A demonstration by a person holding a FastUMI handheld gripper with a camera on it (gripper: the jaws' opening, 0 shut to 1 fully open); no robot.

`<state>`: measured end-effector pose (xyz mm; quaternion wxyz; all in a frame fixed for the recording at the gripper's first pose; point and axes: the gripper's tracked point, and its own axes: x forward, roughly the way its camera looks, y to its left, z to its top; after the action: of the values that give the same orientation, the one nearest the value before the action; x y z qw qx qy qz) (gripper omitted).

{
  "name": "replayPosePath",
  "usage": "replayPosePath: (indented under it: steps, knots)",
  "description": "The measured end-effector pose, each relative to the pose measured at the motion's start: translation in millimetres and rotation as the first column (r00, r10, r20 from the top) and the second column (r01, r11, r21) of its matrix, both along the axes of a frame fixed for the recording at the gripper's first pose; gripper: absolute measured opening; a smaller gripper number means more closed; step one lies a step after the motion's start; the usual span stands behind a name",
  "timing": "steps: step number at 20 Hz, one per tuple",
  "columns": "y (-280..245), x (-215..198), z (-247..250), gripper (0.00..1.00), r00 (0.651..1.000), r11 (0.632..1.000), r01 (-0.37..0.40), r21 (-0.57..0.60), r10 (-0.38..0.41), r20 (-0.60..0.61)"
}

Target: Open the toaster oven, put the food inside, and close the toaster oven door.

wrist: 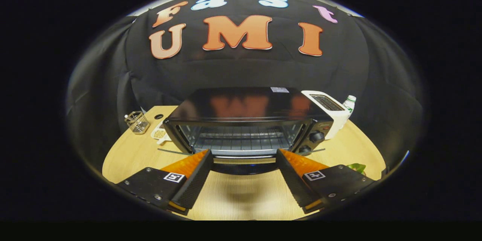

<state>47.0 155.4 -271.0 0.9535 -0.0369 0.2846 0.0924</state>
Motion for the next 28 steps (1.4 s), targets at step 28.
replayPosePath:
  steps: [28]
  knots:
    - [-22,-88,-126,0.99,0.952,0.998,-0.007,-0.063,-0.013,-0.306]
